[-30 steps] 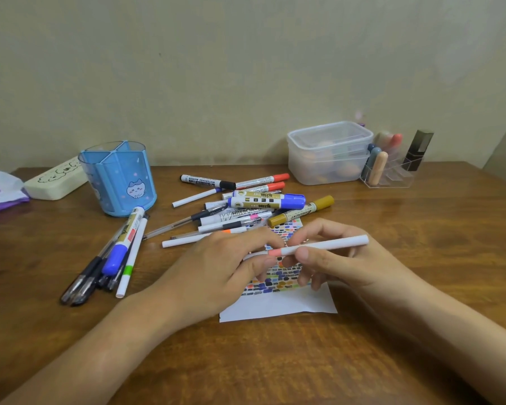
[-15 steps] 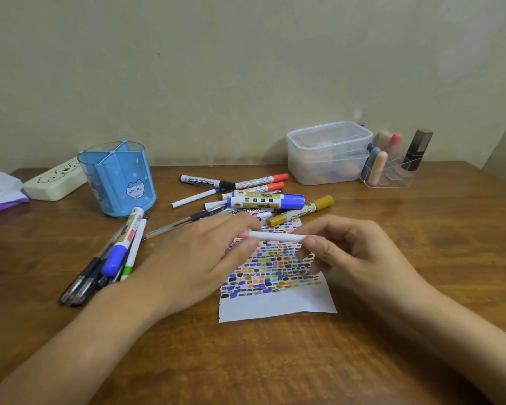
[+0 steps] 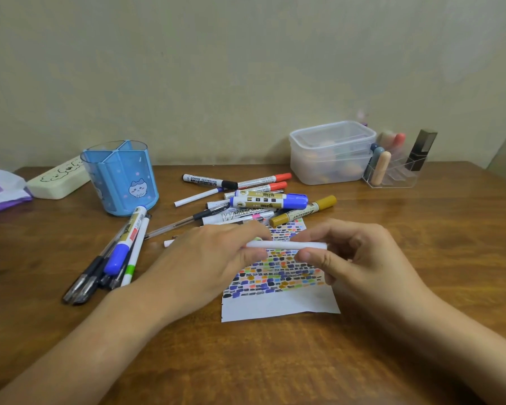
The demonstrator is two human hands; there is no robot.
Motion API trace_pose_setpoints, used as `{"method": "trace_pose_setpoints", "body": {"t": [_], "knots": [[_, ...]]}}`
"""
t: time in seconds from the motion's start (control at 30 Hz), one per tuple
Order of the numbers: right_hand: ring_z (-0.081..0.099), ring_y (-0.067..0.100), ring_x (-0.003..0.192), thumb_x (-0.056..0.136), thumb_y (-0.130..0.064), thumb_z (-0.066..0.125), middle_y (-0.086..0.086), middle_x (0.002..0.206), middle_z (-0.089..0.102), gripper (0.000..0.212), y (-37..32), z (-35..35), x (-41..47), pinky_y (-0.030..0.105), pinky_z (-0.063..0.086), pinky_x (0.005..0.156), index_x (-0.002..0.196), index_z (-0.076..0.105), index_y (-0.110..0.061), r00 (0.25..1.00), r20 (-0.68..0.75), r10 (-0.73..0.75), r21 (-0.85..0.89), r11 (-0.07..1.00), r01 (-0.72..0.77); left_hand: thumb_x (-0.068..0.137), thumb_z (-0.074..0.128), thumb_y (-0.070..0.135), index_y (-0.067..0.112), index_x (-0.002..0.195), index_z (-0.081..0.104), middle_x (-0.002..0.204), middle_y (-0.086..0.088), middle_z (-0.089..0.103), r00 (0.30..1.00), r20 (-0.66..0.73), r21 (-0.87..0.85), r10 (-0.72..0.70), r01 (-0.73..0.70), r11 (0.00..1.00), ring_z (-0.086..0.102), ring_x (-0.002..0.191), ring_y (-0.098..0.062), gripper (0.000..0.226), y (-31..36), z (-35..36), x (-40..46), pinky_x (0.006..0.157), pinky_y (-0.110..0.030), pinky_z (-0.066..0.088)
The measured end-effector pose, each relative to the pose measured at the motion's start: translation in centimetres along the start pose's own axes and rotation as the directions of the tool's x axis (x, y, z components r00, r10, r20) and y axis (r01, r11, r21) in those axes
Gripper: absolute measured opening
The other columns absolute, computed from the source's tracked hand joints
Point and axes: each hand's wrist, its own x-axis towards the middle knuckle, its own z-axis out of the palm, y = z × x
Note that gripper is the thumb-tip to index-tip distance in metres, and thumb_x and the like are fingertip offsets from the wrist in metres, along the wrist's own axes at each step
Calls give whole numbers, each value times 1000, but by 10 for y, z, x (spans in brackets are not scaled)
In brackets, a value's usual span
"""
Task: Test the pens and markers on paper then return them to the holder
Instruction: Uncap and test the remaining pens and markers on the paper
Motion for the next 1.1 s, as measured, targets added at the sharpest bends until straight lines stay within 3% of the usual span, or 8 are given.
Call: {"method": "trace_pose_setpoints", "body": {"t": [0.17, 0.37, 0.47, 0.5, 0.57, 0.77, 0.97, 1.1], "knots": [[70, 31, 76, 83, -47, 70, -1, 82, 77, 19, 0, 0, 0, 55, 56, 69, 99, 75, -38, 1000, -6, 12, -30, 999, -12, 93, 25, 58, 46, 125, 43, 83, 22, 55, 999, 36, 36, 4, -5, 999, 51, 74, -3, 38, 6, 1, 0, 53, -18, 31], [69, 40, 84, 89, -36, 72, -1, 84, 78, 7, 1, 3, 0, 60, 56, 76, 95, 75, -38, 999, 14, 36, 1, 999, -36, 91, 23, 60, 41, 105, 57, 73, 21, 53, 998, -51, -28, 38, -40, 999, 54, 74, -4, 41, 5, 1, 1, 53, -16, 29], [69, 28, 76, 92, -29, 71, -12, 79, 77, 6, 0, 4, -1, 37, 58, 75, 87, 75, -30, 999, 25, 35, 29, 999, -35, 90, 24, 58, 40, 95, 55, 68, 24, 47, 997, -64, -42, 33, -36, 998, 53, 82, -1, 36, 7, 0, 1, 57, -16, 35], [65, 18, 66, 92, -28, 70, -12, 76, 76, 8, -1, 4, -2, 22, 52, 66, 86, 75, -28, 999, 18, 31, 31, 999, -31, 91, 27, 56, 40, 93, 54, 67, 25, 45, 997, -73, -44, 36, -39, 998, 52, 83, 1, 31, 7, -1, 1, 57, -15, 35], [53, 4, 56, 91, -30, 69, -10, 72, 75, 11, -4, 5, -3, 12, 40, 56, 84, 74, -24, 999, 4, 32, 31, 999, -32, 93, 32, 52, 41, 90, 50, 66, 27, 43, 996, -81, -48, 33, -37, 998, 52, 80, 4, 20, 9, -2, 0, 55, -14, 32], [46, 8, 53, 89, -46, 58, -6, 67, 73, 27, -9, 7, -4, 25, 35, 52, 81, 73, -25, 1000, -10, 28, 37, 999, -27, 95, 33, 50, 36, 89, 54, 65, 24, 44, 994, -98, -46, 41, -46, 998, 52, 75, -2, 26, 9, -1, 0, 54, -16, 32], [39, 3, 40, 100, -34, 54, -17, 42, 52, 31, -10, 2, 4, 11, 30, 47, 71, 65, -29, 998, 29, 53, 48, 997, -54, 94, 26, 56, 33, 101, 60, 85, 16, 49, 1000, -2, -83, 17, -17, 996, 49, 88, -4, 42, 2, 4, 3, 64, -17, 36], [44, 1, 45, 94, -44, 54, -5, 62, 71, 28, -7, 2, 6, 11, 33, 50, 83, 72, -26, 997, 45, 68, 24, 997, -69, 96, 40, 50, 38, 110, 66, 94, 18, 39, 1000, 11, -23, 10, -9, 1000, 48, 84, -3, 32, 1, 1, 2, 61, -18, 35]]}}
